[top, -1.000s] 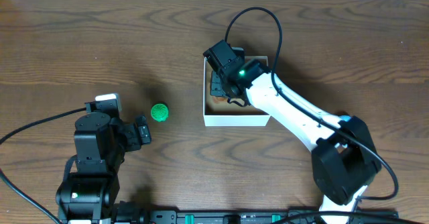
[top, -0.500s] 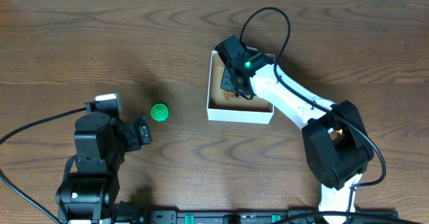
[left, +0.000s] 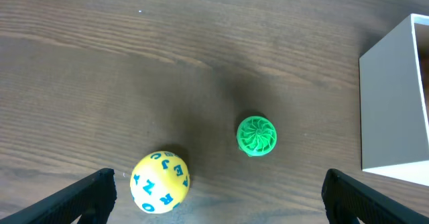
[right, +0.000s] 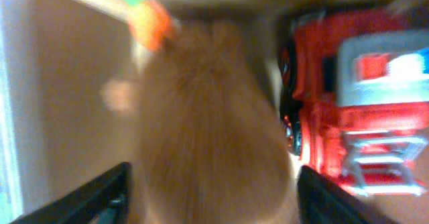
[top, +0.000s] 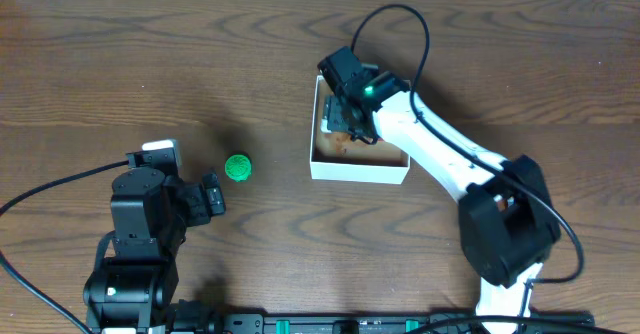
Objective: Pack container
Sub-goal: 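Release the bear in the box and move right gripper to duck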
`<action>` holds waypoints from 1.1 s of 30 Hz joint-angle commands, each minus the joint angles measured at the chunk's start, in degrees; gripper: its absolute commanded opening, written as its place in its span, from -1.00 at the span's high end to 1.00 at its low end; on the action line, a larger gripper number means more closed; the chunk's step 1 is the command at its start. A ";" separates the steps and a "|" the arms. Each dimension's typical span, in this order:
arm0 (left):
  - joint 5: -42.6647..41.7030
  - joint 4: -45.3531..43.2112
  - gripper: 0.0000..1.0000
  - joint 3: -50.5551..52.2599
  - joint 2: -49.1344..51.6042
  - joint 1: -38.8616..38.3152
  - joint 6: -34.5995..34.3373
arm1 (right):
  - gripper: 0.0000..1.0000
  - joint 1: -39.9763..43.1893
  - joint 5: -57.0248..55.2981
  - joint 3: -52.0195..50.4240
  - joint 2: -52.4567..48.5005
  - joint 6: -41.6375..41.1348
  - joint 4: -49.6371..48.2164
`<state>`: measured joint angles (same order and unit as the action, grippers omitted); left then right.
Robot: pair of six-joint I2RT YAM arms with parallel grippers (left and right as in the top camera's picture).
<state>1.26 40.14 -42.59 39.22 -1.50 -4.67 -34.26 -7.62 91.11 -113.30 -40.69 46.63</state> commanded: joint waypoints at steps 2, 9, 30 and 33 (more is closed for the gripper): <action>-0.39 0.37 -0.96 -1.03 0.00 0.24 -0.50 | -0.89 2.01 -6.27 4.90 10.58 3.52 3.19; -0.39 0.57 -0.96 -1.03 0.02 0.24 -0.50 | -0.99 15.10 -7.85 4.87 20.79 3.50 16.59; -0.39 0.55 -0.96 -1.03 0.02 0.24 -0.50 | -0.99 44.00 -1.16 -28.81 21.31 14.58 10.19; -0.39 0.57 -0.96 -1.03 0.02 0.24 -0.50 | -0.98 45.24 -1.16 -33.20 21.31 15.32 4.52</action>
<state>1.28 40.56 -42.59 39.22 -1.50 -4.67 9.80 -9.17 61.08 -92.20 -27.59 53.82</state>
